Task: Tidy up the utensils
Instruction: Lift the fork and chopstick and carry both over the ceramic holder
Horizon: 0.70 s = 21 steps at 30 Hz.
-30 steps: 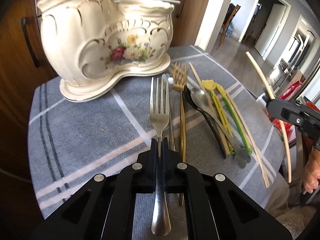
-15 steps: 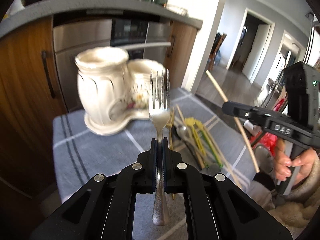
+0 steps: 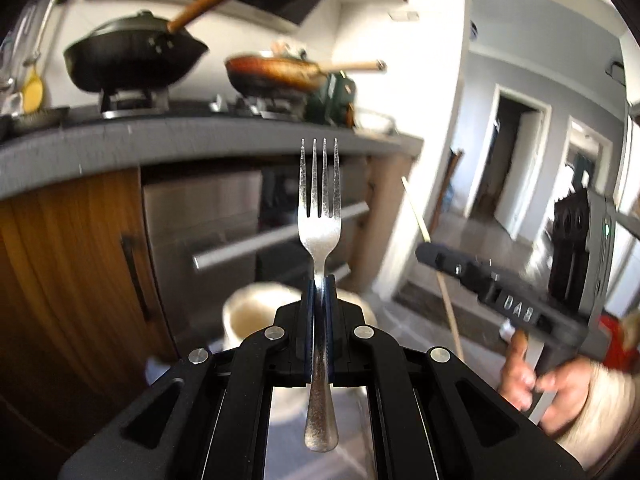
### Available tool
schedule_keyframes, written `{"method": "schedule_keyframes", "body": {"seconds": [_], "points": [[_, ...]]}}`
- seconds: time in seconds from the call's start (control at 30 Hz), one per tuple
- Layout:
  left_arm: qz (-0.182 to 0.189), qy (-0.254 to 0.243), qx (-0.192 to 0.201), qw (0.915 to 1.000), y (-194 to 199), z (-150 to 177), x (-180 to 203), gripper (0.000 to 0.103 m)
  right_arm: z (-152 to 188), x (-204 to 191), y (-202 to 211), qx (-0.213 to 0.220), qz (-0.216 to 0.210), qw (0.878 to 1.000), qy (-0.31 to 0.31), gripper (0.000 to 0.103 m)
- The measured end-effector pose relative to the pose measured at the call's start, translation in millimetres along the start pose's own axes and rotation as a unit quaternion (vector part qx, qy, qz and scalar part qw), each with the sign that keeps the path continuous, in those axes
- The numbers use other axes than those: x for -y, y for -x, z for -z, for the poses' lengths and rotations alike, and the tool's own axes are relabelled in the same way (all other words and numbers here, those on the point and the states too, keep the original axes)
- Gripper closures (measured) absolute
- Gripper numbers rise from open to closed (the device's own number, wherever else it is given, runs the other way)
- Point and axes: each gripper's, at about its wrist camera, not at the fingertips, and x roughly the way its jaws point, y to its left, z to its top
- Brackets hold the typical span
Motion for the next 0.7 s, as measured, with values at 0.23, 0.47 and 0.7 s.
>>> {"method": "schedule_keyframes", "body": {"seconds": [0.23,0.47,0.7], "points": [[-0.044,-0.017,0.043,0.9980,-40.6,-22.7,-13.8,0.098,-20.5,21.8,-47.4,0.059,0.034,0.997,-0.032,0.098],[-0.059,-0.009,0.037,0.9976,-73.2,-9.2,-26.7,0.098,-7.7,29.9,-78.7,0.069,0.053,0.996,-0.025,0.098],[-0.043,-0.002,0.013,0.9990,-74.1,17.7,-31.6,0.098,18.6,28.8,-83.2,0.048,0.051,0.998,-0.004,0.098]]}}
